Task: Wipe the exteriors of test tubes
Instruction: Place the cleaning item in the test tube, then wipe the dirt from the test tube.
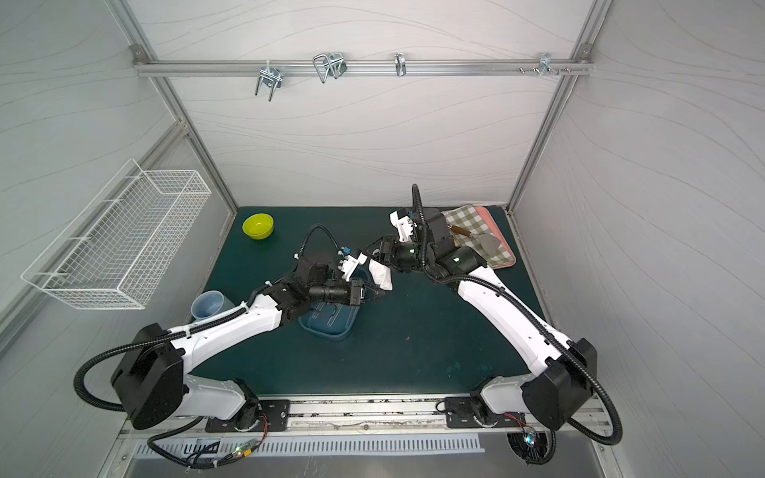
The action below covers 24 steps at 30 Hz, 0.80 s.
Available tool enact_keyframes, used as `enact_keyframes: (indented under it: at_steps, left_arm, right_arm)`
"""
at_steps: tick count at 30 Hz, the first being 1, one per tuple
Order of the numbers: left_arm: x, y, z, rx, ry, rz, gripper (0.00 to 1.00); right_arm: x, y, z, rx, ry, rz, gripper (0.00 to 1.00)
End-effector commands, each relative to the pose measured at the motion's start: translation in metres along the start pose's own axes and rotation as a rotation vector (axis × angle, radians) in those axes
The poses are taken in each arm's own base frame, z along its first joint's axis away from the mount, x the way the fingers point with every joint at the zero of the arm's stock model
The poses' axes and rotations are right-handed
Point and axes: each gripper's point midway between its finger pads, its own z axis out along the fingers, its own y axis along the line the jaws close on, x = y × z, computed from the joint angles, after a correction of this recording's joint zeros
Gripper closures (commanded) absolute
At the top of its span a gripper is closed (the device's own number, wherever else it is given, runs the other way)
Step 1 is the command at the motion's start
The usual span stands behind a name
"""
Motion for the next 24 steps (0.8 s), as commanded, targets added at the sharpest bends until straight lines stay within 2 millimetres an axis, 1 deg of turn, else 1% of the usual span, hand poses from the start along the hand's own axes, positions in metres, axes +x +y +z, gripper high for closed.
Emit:
enact_keyframes:
  at_steps: [1, 3, 5, 6, 9, 12, 15, 17, 20, 23, 24]
  left_arm:
    - [-0.008, -0.009, -0.002, 0.036, -0.028, 0.028, 0.91]
    - [-0.009, -0.01, -0.004, 0.035, -0.031, 0.032, 0.91]
    - [-0.009, -0.01, -0.005, 0.032, -0.029, 0.039, 0.91]
    - [-0.008, -0.011, -0.005, 0.03, -0.026, 0.042, 0.91]
    - [-0.007, -0.01, -0.006, 0.022, -0.018, 0.051, 0.91]
    - [-0.006, -0.011, -0.007, 0.019, -0.017, 0.054, 0.91]
    - [-0.007, -0.012, -0.009, 0.02, -0.022, 0.057, 0.9]
    - [-0.007, -0.013, -0.009, 0.021, -0.021, 0.057, 0.9]
    - [-0.005, -0.012, -0.009, 0.023, -0.016, 0.053, 0.9]
    - [-0.003, -0.012, -0.009, 0.024, -0.012, 0.052, 0.9]
    - [-0.002, -0.011, -0.01, 0.024, -0.011, 0.051, 0.9]
  right_arm:
    - [0.006, -0.005, -0.02, 0.075, -0.03, -0.037, 0.5]
    - [0.016, -0.029, -0.027, 0.181, -0.033, -0.04, 0.48]
    - [0.024, -0.046, -0.027, 0.224, -0.029, -0.017, 0.47]
    - [0.028, -0.051, -0.024, 0.22, -0.025, 0.004, 0.47]
    - [0.035, -0.054, -0.011, 0.168, -0.027, 0.032, 0.45]
    - [0.038, -0.059, 0.0, 0.169, -0.02, 0.034, 0.42]
    - [0.041, -0.061, 0.014, 0.161, -0.001, 0.03, 0.42]
    - [0.042, -0.062, 0.022, 0.158, 0.002, 0.031, 0.46]
    - [0.038, -0.062, 0.029, 0.147, -0.008, 0.015, 0.59]
    - [0.025, -0.058, 0.03, 0.157, -0.03, -0.035, 0.71]
    - [0.018, -0.058, 0.03, 0.162, -0.039, -0.043, 0.73]
